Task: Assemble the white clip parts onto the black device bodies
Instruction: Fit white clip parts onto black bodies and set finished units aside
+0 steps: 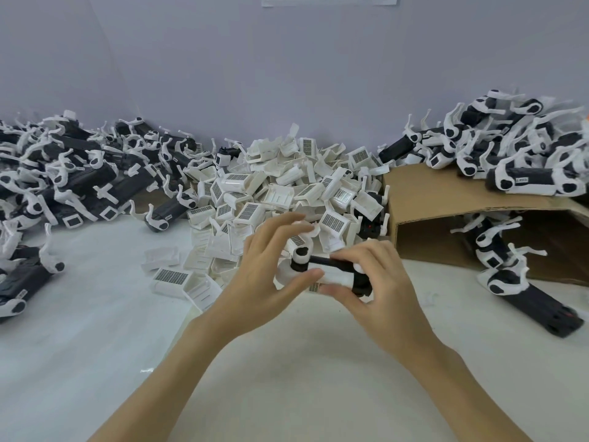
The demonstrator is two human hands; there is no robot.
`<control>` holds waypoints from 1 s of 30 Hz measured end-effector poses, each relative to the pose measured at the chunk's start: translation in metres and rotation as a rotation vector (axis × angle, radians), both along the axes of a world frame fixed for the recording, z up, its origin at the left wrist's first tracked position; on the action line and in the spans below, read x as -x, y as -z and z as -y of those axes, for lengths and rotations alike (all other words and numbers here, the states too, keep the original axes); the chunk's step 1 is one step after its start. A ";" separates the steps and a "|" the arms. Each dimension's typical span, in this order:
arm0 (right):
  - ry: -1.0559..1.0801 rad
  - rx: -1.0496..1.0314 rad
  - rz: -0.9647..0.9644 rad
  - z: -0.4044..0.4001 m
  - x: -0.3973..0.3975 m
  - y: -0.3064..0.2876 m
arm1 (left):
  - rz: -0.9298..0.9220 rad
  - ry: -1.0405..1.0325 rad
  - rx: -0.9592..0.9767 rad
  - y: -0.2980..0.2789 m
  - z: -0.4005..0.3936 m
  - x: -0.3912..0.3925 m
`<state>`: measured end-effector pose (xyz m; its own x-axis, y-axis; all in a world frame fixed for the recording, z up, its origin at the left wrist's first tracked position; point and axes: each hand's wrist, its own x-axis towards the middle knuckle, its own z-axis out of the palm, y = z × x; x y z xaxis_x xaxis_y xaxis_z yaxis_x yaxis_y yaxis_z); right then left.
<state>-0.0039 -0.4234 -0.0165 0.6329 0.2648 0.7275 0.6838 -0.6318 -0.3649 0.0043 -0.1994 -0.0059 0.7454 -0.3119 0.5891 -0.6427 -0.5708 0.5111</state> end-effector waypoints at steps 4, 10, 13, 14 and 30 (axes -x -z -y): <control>0.035 0.064 0.184 0.003 -0.003 0.003 | 0.036 -0.001 -0.139 -0.001 -0.005 -0.004; 0.040 0.079 0.215 0.002 -0.003 0.003 | -0.049 0.052 -0.206 -0.003 -0.006 0.000; 0.051 0.100 0.215 0.003 -0.003 0.004 | 0.063 -0.055 -0.389 -0.005 -0.003 0.003; 0.053 0.106 0.210 0.003 -0.003 0.004 | 0.112 -0.063 -0.417 -0.006 -0.002 0.003; -0.043 0.071 -0.112 0.002 0.000 0.001 | 0.209 -0.098 -0.445 -0.003 -0.003 0.001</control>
